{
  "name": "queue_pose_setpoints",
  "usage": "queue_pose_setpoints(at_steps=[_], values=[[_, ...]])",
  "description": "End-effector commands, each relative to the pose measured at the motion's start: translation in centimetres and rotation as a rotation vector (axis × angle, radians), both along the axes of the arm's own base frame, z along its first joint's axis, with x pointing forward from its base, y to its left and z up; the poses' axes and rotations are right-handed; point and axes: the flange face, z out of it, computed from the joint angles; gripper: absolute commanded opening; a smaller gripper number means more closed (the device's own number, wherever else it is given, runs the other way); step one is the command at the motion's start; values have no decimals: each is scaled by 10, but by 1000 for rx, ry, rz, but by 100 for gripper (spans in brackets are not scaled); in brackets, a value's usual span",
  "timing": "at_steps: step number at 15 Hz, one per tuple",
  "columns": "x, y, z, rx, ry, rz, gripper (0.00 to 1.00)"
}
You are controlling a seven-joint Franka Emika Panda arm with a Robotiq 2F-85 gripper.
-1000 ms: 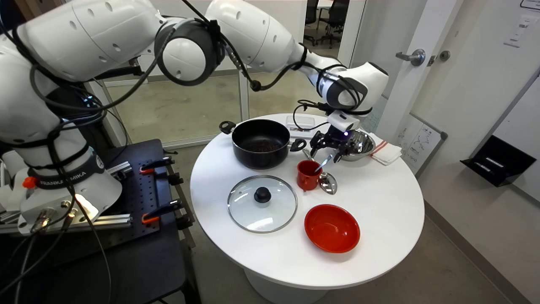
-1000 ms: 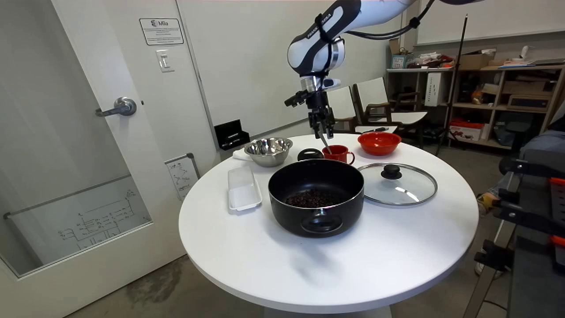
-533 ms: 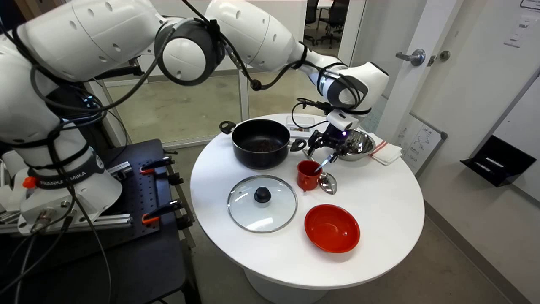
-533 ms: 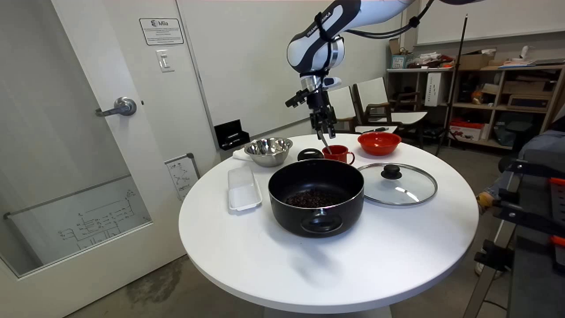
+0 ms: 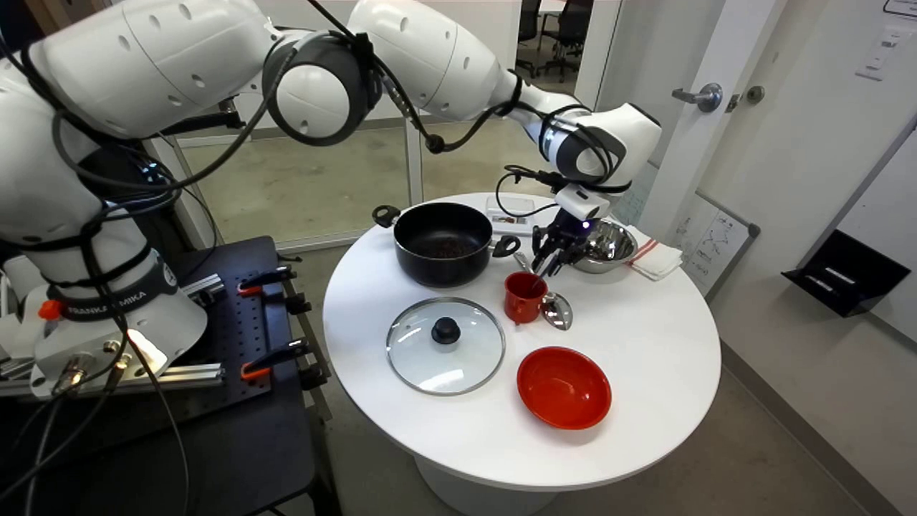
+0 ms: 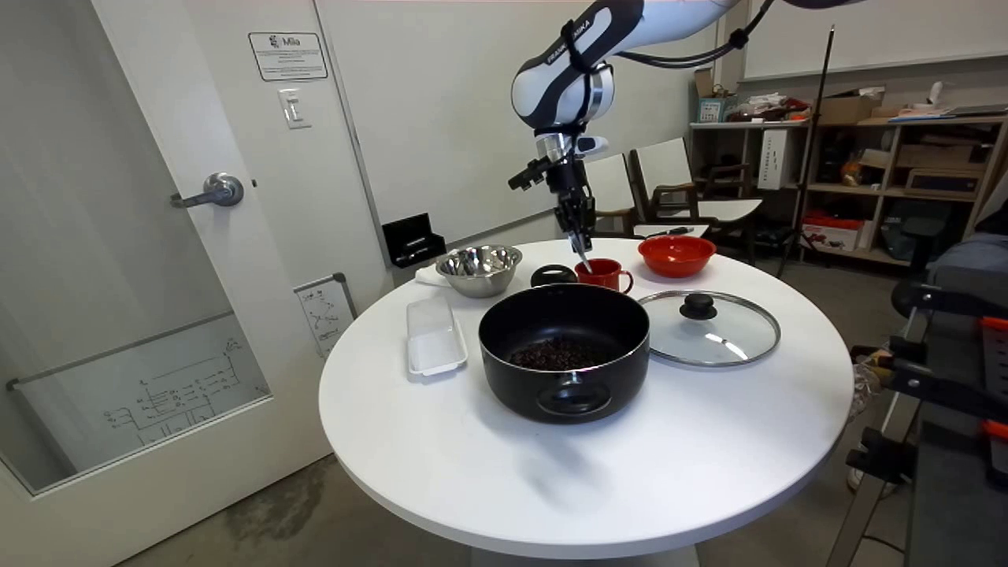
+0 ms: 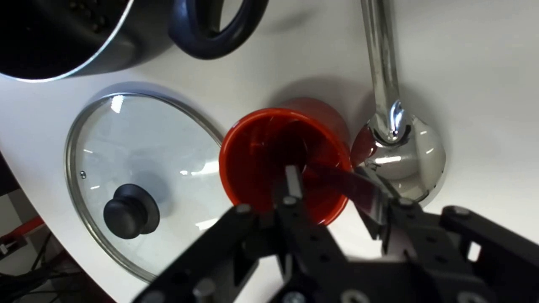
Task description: Take the spoon out of the bowl
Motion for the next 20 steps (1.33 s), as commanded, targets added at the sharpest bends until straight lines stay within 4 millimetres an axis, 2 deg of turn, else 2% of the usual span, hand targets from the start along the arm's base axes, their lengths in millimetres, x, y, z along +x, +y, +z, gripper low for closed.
queue_pose_setpoints(at_steps=[1, 2, 3, 10, 15, 20], values=[[4, 0, 2, 4, -2, -18, 8], [4, 0, 2, 4, -3, -18, 2], [4, -1, 2, 4, -2, -18, 0], [-1, -2, -3, 4, 20, -25, 1], [11, 14, 39, 19, -17, 6, 1], [20, 32, 78, -46, -27, 64, 1]])
